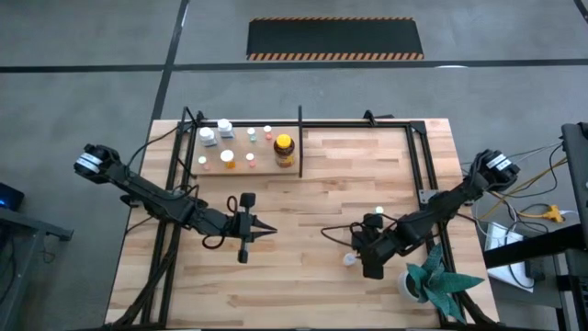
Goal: Pick and place medicine bottles onto shelf by color
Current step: Put the transparent pill bottle on the shelf
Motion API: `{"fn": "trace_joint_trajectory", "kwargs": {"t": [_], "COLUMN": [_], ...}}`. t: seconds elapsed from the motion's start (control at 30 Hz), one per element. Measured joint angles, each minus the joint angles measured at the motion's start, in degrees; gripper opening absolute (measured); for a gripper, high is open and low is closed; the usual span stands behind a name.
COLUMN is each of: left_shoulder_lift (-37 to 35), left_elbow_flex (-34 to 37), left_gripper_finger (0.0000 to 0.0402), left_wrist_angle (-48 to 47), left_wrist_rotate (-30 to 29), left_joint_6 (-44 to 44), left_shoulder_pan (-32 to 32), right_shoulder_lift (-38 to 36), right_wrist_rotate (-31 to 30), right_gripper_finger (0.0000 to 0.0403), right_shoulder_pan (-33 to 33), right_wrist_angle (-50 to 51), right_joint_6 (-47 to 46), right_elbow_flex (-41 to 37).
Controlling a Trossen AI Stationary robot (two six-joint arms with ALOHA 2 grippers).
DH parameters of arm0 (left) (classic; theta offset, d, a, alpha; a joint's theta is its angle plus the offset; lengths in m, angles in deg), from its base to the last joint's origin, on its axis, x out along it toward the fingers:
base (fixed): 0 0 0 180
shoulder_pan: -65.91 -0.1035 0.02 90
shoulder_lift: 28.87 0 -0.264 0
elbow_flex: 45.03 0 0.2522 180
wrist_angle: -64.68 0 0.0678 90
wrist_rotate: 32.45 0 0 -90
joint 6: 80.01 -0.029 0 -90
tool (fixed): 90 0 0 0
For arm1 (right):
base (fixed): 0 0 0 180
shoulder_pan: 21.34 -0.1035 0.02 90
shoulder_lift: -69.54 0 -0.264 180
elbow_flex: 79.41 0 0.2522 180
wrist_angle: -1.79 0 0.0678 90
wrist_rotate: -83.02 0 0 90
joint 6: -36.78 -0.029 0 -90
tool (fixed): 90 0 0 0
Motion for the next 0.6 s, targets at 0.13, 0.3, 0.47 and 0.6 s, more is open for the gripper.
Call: {"fn": "trace_joint_trajectory", "kwargs": {"t": [0.13, 0.3, 0.47, 0.6], "left_shoulder_lift": [0.0, 0.0, 0.0, 0.0], "left_elbow_flex": [0.0, 0.0, 0.0, 0.0], "left_gripper_finger": [0.0, 0.0, 0.0, 0.0], "left_wrist_angle": [0.0, 0.01, 0.65, 0.81], "left_wrist_rotate": [-0.01, -0.01, -0.01, -0.01], "left_joint_6": [-0.01, -0.01, -0.14, -0.2], "left_shoulder_pan": [0.0, 0.0, 0.0, 0.0], "right_shoulder_lift": [-0.32, -0.92, -0.61, -0.04], "right_wrist_rotate": [-0.05, -0.29, -0.34, -0.32], "right_gripper_finger": [0.0231, 0.0231, 0.0231, 0.0231], "right_shoulder_pan": [0.02, -0.01, -0.9, -1.57], "right_wrist_angle": [-0.62, -1.83, -6.81, -10.72], "right_joint_6": [0.35, 0.48, 2.77, 4.17], "right_elbow_flex": [-0.08, -0.02, -0.02, -0.04]}}
